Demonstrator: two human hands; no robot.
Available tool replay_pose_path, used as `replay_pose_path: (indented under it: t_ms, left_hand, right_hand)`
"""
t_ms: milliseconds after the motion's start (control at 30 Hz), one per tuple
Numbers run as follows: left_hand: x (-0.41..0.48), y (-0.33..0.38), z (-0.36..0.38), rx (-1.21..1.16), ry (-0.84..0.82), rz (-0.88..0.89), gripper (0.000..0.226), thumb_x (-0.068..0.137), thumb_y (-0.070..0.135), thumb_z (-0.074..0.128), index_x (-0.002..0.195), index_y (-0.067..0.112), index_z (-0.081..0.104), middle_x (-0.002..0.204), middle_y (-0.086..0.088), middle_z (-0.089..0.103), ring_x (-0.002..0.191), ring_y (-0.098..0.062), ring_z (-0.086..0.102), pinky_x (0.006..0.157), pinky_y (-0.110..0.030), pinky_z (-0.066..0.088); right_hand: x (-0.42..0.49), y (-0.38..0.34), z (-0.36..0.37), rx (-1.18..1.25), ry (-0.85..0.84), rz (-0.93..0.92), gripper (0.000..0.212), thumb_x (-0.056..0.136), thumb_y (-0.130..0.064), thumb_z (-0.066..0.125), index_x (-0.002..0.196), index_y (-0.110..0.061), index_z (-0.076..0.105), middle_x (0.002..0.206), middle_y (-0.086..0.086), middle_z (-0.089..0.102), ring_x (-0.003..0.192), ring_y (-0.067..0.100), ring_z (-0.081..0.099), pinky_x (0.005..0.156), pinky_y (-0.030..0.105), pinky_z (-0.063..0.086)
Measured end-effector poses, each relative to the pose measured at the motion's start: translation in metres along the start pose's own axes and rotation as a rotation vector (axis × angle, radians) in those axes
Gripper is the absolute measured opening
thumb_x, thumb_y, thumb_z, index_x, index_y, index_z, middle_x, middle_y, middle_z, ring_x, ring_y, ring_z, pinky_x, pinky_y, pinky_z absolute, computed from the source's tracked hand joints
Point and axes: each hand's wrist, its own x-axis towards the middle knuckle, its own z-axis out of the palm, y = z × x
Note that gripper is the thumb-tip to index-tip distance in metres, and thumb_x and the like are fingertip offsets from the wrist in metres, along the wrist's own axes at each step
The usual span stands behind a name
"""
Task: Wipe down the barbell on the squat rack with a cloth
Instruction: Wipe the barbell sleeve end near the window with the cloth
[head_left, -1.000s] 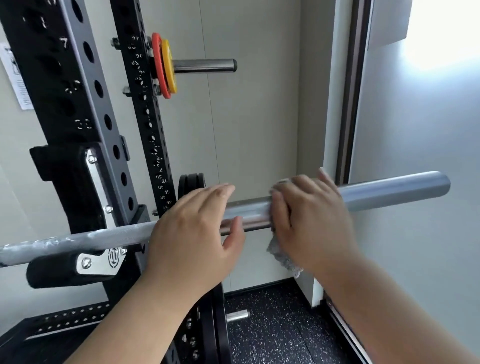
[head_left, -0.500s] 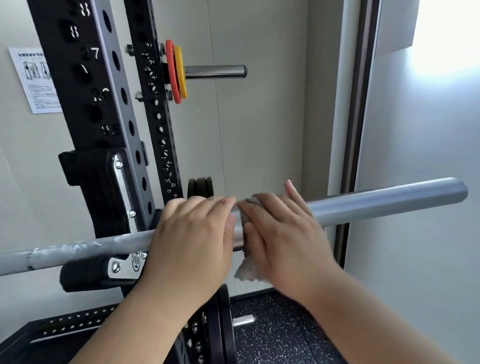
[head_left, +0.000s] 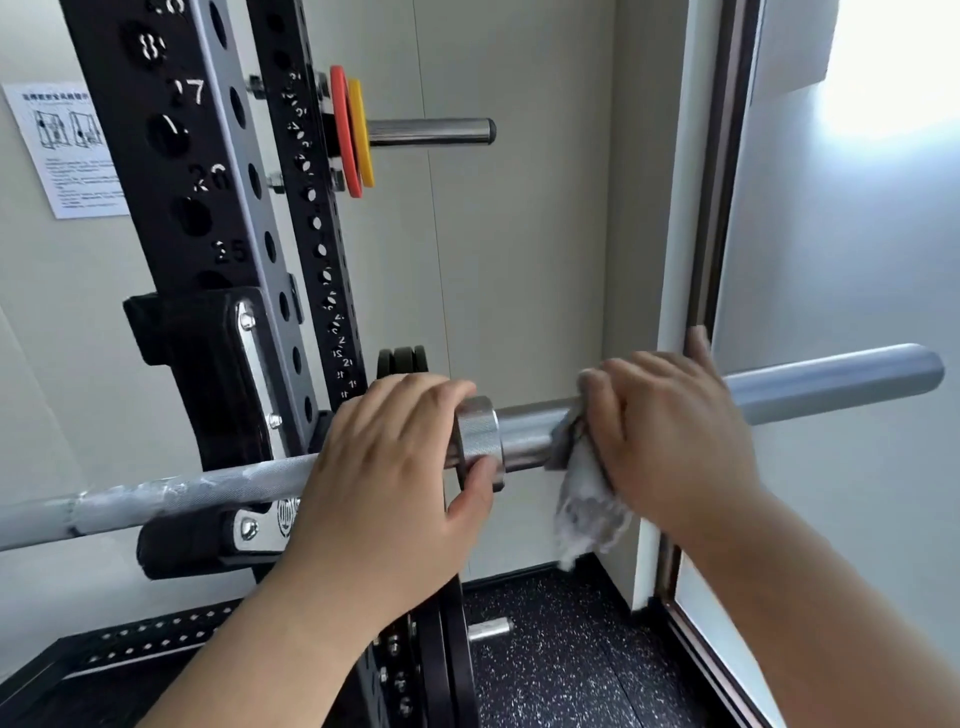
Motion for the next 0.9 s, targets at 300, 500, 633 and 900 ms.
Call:
replay_pose_path:
  t_ms: [300, 500, 633, 900]
  left_hand:
    - [0.004, 0.012, 0.001, -0.012, 0.039, -0.004, 0.026, 0.093, 0.042, 0.05, 0.112, 0.024, 0.054, 0.109, 0.011, 0.058, 0.096, -0.014, 0.059, 0.092, -0.038, 0.05]
    - [0.009, 0.023, 0.003, -0.004, 0.054, -0.039, 0.022, 0.094, 0.041, 0.055, 0.11, 0.025, 0.052, 0.099, 0.013, 0.06, 0.089, -0.013, 0.059, 0.097, -0.038, 0.045]
    - [0.017, 0.038, 0.009, 0.069, 0.024, -0.052, 0.015, 0.095, 0.041, 0.046, 0.1, 0.028, 0.047, 0.087, 0.014, 0.056, 0.08, -0.015, 0.053, 0.088, -0.038, 0.047]
    - [0.043, 0.061, 0.02, 0.298, -0.083, 0.05, 0.048, 0.098, 0.051, 0.033, 0.111, 0.024, 0.07, 0.089, 0.008, 0.073, 0.081, -0.022, 0.068, 0.085, -0.044, 0.051]
  right_hand:
    - [-0.042, -0.018, 0.027, 0.045, 0.088, -0.324, 0.05, 0.104, -0.04, 0.054, 0.136, -0.004, 0.063, 0.139, 0.015, 0.063, 0.134, 0.035, 0.055, 0.125, 0.058, 0.025]
    - [-0.01, 0.049, 0.01, 0.015, 0.117, 0.15, 0.039, 0.102, -0.041, 0.04, 0.105, -0.019, 0.071, 0.106, 0.005, 0.071, 0.12, 0.034, 0.057, 0.124, 0.06, 0.019]
    - [-0.03, 0.014, 0.017, 0.099, 0.116, -0.092, 0.036, 0.101, -0.037, 0.05, 0.124, -0.017, 0.069, 0.131, 0.006, 0.065, 0.134, 0.03, 0.052, 0.125, 0.06, 0.02]
    - [-0.013, 0.102, 0.006, 0.087, 0.17, 0.267, 0.043, 0.101, -0.039, 0.035, 0.116, -0.02, 0.071, 0.129, 0.005, 0.065, 0.139, 0.037, 0.044, 0.126, 0.058, 0.017]
